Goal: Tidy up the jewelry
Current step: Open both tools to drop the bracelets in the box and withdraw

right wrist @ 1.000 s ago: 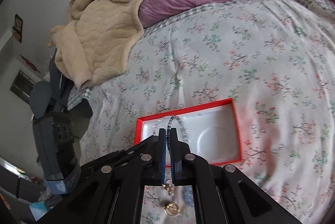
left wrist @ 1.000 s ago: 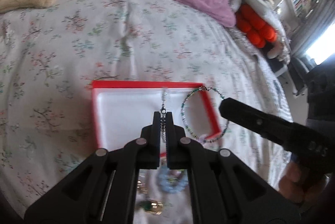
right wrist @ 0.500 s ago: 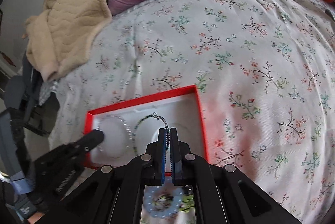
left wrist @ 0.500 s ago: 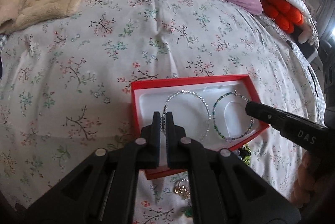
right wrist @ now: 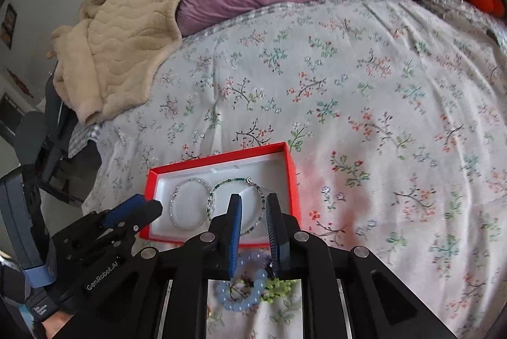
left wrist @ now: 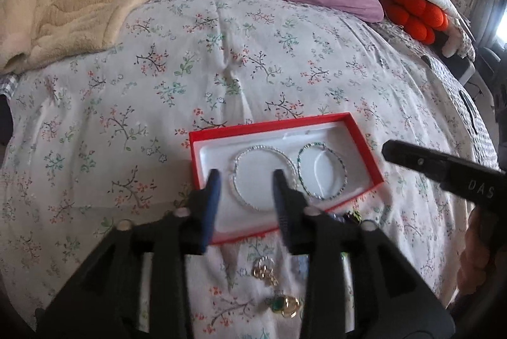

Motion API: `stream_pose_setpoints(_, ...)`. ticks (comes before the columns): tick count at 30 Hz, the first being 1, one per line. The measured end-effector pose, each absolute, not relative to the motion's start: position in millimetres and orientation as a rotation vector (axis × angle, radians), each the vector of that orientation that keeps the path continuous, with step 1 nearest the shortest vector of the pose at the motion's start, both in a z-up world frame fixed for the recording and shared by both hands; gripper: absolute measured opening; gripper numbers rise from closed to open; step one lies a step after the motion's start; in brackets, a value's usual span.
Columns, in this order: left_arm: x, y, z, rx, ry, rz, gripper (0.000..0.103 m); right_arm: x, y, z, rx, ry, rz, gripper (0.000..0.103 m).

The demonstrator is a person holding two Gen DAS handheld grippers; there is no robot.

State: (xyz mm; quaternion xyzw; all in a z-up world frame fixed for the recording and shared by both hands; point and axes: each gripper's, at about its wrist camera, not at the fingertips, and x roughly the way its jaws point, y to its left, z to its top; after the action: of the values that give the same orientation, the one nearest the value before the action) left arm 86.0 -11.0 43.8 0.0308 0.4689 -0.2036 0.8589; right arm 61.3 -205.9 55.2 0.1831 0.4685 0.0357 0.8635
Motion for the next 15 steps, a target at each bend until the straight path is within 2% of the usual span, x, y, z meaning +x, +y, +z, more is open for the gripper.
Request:
stream_pose_setpoints(2,78.6,-7.2,47.4,0.067,0.987,-0.421,0.054,55.0,-206.9,61.8,0.377,0.972,0.078,0.019)
stream_pose_setpoints(5,68.5,-0.6,50.1,0.065,1.000,-0.413,0.063,47.5,-205.5,67.6,0.357,0.969,0.079,0.027)
stream_pose_setpoints(6,64.7,1.3,50.8,0.065,1.003,-0.413,0.065,44.7,-204.6,69.4,0.347,0.968,0.079,0.037)
stream_pose_setpoints(7,60.7,3.0,51.5,0.068,1.005,-0.408,0.070,40.9,-203.5,71.3,0.338,0.964,0.080,0.053)
stream_pose_setpoints(8,56.5,5.4,51.7,0.074,1.008,-0.399,0.074,36.2,-202.6,73.2,0.332,0.956,0.081,0.058)
stream_pose_setpoints(11,46.3,12.7,51.0,0.086,1.030,-0.377,0.081,25.0,-199.0,77.3,0.305,0.957,0.091,0.061)
stream_pose_setpoints(15,36.7,25.8,46.7,0.056,1.081,-0.357,0.083,10.8,-195.2,78.7,0.272,0.960,0.067,0.072)
